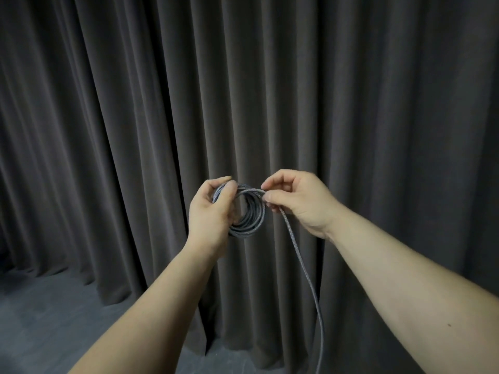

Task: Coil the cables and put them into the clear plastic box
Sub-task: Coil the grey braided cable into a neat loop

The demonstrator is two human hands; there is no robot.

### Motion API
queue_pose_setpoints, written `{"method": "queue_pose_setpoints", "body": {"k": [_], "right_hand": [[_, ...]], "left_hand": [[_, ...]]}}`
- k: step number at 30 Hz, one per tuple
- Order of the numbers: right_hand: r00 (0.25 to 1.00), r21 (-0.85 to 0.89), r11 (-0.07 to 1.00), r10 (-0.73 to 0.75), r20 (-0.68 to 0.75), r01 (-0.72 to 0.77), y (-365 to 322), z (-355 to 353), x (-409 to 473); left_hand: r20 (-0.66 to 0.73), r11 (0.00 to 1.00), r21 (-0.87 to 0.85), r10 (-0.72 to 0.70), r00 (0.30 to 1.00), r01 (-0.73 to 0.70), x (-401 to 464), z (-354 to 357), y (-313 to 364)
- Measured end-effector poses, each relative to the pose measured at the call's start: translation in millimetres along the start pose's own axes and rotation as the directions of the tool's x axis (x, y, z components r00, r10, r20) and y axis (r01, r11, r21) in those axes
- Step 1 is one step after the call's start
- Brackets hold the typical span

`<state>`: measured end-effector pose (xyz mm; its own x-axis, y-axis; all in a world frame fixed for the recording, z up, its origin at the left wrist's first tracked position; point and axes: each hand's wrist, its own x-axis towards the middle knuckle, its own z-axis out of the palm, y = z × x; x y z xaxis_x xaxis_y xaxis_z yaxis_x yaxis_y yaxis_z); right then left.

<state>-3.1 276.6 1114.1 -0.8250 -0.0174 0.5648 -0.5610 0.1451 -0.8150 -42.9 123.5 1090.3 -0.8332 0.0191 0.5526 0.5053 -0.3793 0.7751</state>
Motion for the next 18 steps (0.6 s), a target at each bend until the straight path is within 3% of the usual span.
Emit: {"method": "queue_pose_setpoints", "body": {"k": [6, 10, 13, 16, 18], "right_hand": [[0.967, -0.138, 0.984, -0.142, -0.211, 0.114, 9.1, 2.1, 4.9], [0.937, -0.238, 0.961, -0.207, -0.283, 0.141, 15.5, 5.8, -1.4], [0.970, -0.341, 0.932, -0.185, -0.159, 0.122, 20.7, 11.5, -13.3], [0.997, -0.460, 0.885, -0.063, 0.041, 0.075, 27.8, 19.0, -29.4], [0.998, -0.506, 0.860, -0.047, 0.047, 0.064, 31.2, 23.8, -34.6]], "left_hand": [[0.170, 0.999, 0.051, 0.001, 0.986, -0.010, -5.5, 7.1, -0.6], [0.149, 0.995, 0.096, 0.010, 0.989, -0.025, -7.6, 6.4, -4.8], [0.030, 0.998, 0.063, 0.011, 0.999, -0.013, -10.0, 5.0, -9.0], [-0.027, 0.999, 0.033, -0.013, 1.000, 0.014, -11.9, 3.4, -10.3], [-0.024, 0.999, 0.035, -0.025, 0.999, 0.026, -15.4, 2.1, -10.2]]}}
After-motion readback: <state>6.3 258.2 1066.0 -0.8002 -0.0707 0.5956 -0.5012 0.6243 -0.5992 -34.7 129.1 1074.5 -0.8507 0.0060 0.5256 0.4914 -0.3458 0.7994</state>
